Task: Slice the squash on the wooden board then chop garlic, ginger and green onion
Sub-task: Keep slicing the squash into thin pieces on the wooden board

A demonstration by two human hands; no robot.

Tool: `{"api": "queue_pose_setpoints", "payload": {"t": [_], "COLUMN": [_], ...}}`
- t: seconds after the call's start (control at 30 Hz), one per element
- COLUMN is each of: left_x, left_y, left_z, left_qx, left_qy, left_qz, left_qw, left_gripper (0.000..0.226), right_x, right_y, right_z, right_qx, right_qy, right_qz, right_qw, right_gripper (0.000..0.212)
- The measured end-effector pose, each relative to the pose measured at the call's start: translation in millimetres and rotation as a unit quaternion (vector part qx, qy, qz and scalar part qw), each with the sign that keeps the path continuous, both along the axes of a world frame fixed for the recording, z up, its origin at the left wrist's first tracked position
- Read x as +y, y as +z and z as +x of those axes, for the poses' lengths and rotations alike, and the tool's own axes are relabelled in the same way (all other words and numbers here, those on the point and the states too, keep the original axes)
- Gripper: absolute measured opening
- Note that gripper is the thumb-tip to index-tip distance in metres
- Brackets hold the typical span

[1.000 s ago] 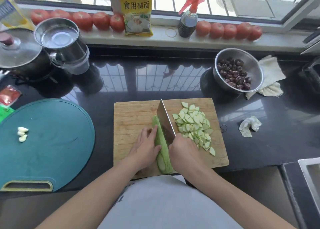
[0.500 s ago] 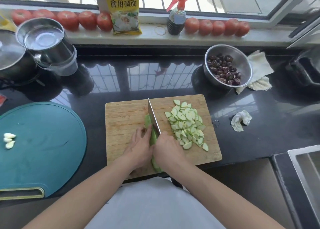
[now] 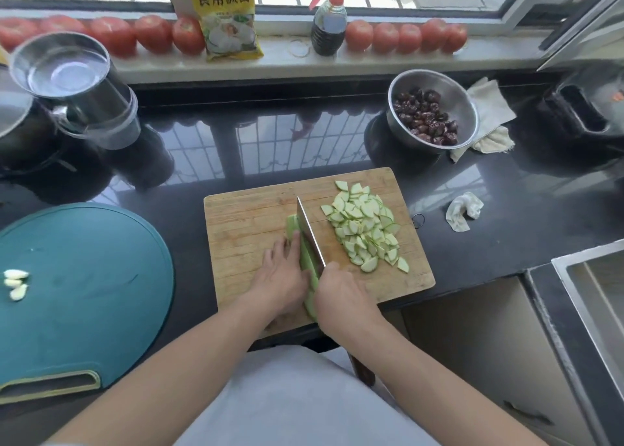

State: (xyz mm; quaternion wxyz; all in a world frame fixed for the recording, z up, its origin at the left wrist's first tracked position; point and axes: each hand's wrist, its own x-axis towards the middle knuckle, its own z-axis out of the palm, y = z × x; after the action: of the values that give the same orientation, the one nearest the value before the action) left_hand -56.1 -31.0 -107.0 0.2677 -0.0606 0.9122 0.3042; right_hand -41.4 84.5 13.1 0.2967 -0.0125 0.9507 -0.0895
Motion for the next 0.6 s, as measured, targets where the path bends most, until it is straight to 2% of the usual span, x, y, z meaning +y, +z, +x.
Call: {"api": "queue_pose_setpoints", "payload": {"t": [0.1, 0.17, 0.27, 0.4, 0.53, 0.6], "left_x": [-12, -10, 5, 8, 10, 11], "left_y": [-6, -9, -12, -14, -16, -16], "left_z": [20, 43, 66, 69, 73, 73], "left_qx": [0.051, 0.095, 0.112, 0.148, 0.143, 0.142], "left_qy": [-0.059, -0.112, -0.121, -0.145, -0.153, -0.141], "left_qz": [0.002, -0.034, -0.096, -0.175, -0.215, -0.22], "left_qw": [0.997, 0.989, 0.982, 0.962, 0.954, 0.955], "left_gripper": [0.09, 0.099, 0.117, 0.108, 0.105, 0.105], "right_x": [-1, -2, -6, -6, -2, 4], "right_y": [-3, -4, -6, -7, -15, -20], "right_z": [2, 3, 2, 2, 9, 16], "right_qx": [-0.015, -0.01, -0.008, -0.02, -0.002, -0.005], "right_qy": [-0.026, -0.035, -0.053, -0.066, -0.065, -0.057], "right_qz": [0.001, 0.006, 0.008, 0.003, -0.009, 0.009], "right_qw": [1.0, 0.999, 0.999, 0.998, 0.998, 0.998], "right_gripper": [0.021, 0.02, 0.022, 0.026, 0.018, 0.031]}}
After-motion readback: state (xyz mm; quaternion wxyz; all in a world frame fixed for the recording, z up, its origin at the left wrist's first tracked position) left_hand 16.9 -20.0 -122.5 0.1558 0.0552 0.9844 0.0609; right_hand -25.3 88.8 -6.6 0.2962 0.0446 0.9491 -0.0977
